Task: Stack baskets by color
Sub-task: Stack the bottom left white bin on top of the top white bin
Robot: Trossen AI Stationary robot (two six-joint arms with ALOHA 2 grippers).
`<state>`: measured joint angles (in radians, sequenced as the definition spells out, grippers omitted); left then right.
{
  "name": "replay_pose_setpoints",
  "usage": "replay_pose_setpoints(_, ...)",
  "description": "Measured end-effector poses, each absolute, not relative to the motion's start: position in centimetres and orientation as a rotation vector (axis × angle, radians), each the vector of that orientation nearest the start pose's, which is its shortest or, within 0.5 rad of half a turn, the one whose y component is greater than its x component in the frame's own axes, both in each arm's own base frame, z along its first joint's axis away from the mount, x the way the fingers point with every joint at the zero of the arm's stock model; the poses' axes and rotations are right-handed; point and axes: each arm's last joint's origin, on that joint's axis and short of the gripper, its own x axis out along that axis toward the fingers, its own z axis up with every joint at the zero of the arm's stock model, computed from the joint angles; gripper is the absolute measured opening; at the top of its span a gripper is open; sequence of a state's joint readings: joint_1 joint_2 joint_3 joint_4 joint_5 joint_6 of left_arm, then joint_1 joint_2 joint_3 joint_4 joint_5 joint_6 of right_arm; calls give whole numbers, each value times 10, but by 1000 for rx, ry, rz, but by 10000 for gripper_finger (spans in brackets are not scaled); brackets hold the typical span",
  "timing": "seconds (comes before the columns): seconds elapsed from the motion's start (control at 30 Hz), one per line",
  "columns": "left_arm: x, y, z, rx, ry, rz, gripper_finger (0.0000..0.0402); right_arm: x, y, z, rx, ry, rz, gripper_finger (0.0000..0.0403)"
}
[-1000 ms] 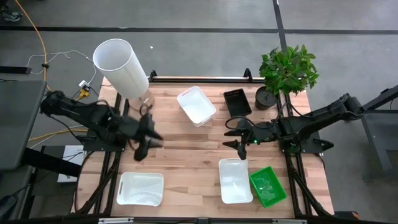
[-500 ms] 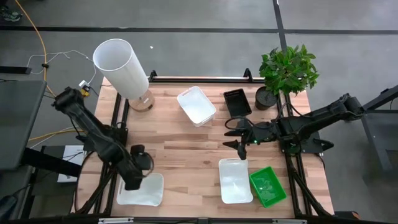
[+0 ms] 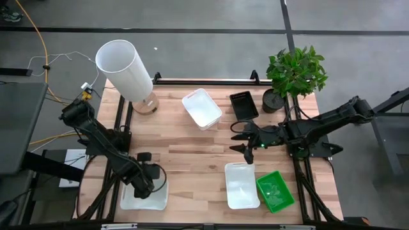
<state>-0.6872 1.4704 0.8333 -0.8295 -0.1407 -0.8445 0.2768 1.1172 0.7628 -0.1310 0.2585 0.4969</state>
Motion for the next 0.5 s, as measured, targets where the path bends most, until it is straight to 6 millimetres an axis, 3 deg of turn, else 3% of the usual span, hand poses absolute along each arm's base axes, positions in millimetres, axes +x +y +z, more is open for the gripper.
replay_pose_setpoints(0.1, 185, -146, 175, -113, 1401, 131, 17, 232, 58, 267, 360, 460, -98, 204)
replay_pose_setpoints(0.27, 191, -135, 203, -70, 1361, 99, 3, 233, 59, 268, 412, 457, -93, 204)
replay_pose_setpoints(0.5, 221, -88, 280, 35, 1112, 198, 1, 235, 61, 274, 503, 412, -29, 204)
